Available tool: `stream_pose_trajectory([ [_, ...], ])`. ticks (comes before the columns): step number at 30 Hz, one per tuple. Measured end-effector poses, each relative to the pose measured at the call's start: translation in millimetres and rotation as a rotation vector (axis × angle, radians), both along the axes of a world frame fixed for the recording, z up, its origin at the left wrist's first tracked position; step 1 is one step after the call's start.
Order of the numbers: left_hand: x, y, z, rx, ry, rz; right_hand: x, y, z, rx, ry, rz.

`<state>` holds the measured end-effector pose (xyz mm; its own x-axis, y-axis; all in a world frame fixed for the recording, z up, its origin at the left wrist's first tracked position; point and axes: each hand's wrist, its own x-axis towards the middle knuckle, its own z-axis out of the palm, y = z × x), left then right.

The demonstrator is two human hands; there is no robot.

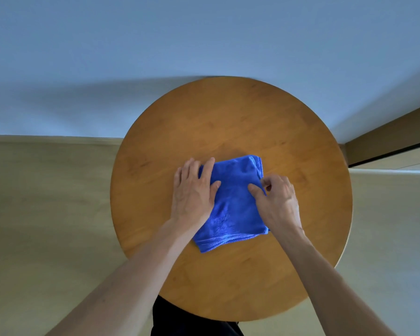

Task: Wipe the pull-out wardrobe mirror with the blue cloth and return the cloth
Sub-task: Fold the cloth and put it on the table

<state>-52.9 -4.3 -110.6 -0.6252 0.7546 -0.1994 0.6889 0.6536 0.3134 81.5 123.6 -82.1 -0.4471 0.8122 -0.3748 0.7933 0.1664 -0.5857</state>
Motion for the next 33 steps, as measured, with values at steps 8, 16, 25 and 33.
stream_pose_trajectory([
  [8, -14.6, 3.3, -3.3, 0.088, -0.128, 0.157, -2.0, 15.1, -10.4, -0.087, -0.024, -0.056],
  [16, -10.3, 6.5, 0.7, 0.162, -0.181, 0.245, -19.2, 23.6, -13.0, -0.109, 0.132, 0.058],
  [25, -14.7, 6.0, -6.4, 0.165, -0.193, 0.306, -46.7, 36.2, -14.0, -0.029, 0.166, 0.072],
  [33, 32.3, 0.9, -3.4, 0.083, 0.072, 0.086, -50.1, 30.5, -28.1, 0.224, -0.096, 0.327],
])
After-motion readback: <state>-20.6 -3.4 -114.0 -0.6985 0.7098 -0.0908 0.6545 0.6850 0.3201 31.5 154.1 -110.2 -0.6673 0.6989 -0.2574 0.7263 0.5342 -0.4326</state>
